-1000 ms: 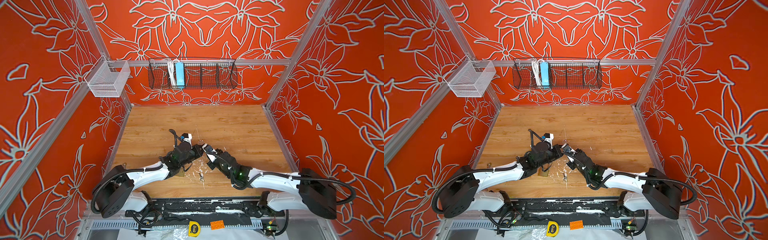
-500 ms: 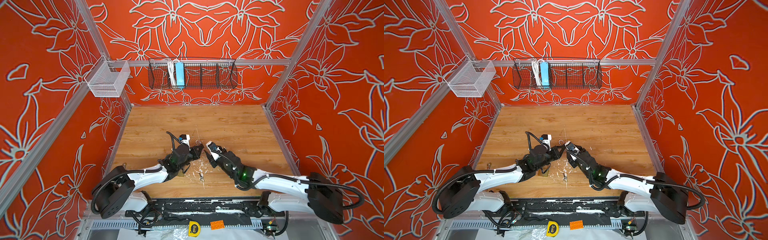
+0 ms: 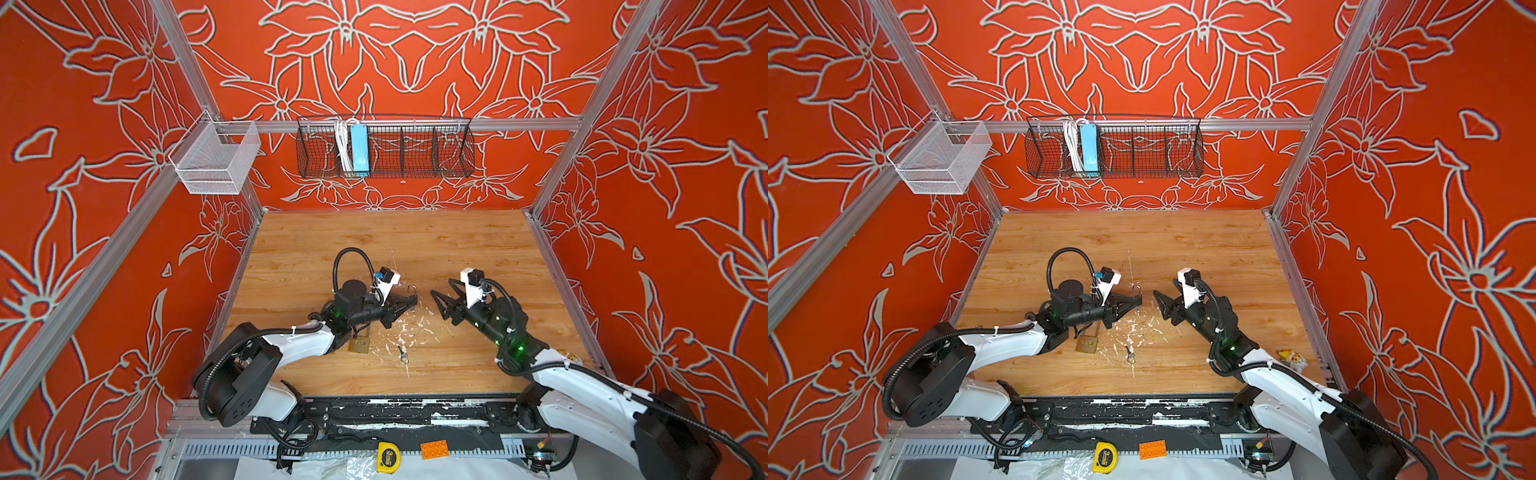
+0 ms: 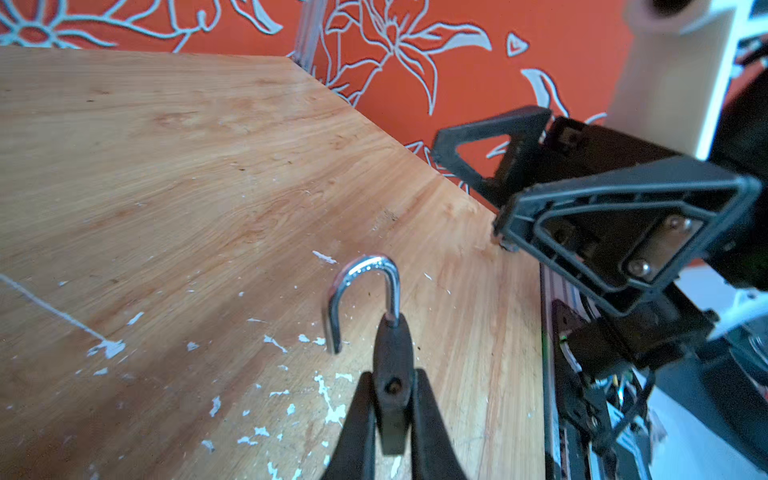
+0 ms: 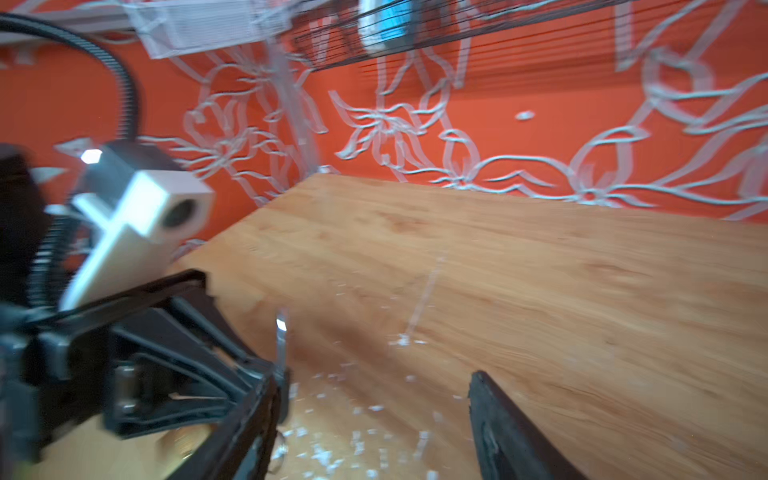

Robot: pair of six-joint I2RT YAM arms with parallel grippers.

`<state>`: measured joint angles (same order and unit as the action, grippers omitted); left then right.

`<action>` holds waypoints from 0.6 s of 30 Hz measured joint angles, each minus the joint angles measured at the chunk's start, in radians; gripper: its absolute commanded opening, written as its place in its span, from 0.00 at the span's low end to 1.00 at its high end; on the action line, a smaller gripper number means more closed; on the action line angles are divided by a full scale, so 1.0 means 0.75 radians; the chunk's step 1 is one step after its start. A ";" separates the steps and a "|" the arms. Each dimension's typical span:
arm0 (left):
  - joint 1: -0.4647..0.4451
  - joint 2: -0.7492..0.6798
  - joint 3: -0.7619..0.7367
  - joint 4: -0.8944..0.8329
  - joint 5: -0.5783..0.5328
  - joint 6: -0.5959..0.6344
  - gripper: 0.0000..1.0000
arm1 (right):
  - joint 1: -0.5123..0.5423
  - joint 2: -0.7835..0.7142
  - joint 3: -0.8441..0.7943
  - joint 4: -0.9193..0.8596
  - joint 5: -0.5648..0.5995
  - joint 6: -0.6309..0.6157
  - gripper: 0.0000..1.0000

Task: Unlock with the key

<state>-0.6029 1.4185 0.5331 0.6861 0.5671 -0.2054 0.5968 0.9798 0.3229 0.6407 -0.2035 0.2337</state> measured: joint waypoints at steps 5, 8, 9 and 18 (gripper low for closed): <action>0.000 -0.013 0.012 -0.053 0.063 0.109 0.00 | 0.000 0.080 0.015 0.021 -0.147 0.045 0.74; 0.000 -0.023 0.012 -0.067 0.066 0.142 0.00 | 0.000 0.099 0.030 0.014 -0.191 0.055 0.74; 0.000 -0.024 0.012 -0.066 0.065 0.149 0.00 | 0.000 0.107 0.040 0.013 -0.200 0.058 0.74; -0.075 -0.012 0.011 -0.045 -0.023 0.185 0.00 | 0.001 0.166 0.114 -0.028 -0.232 0.099 0.60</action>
<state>-0.6594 1.4097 0.5415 0.6525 0.5499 -0.0669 0.5972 1.1042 0.4084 0.6193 -0.3779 0.3080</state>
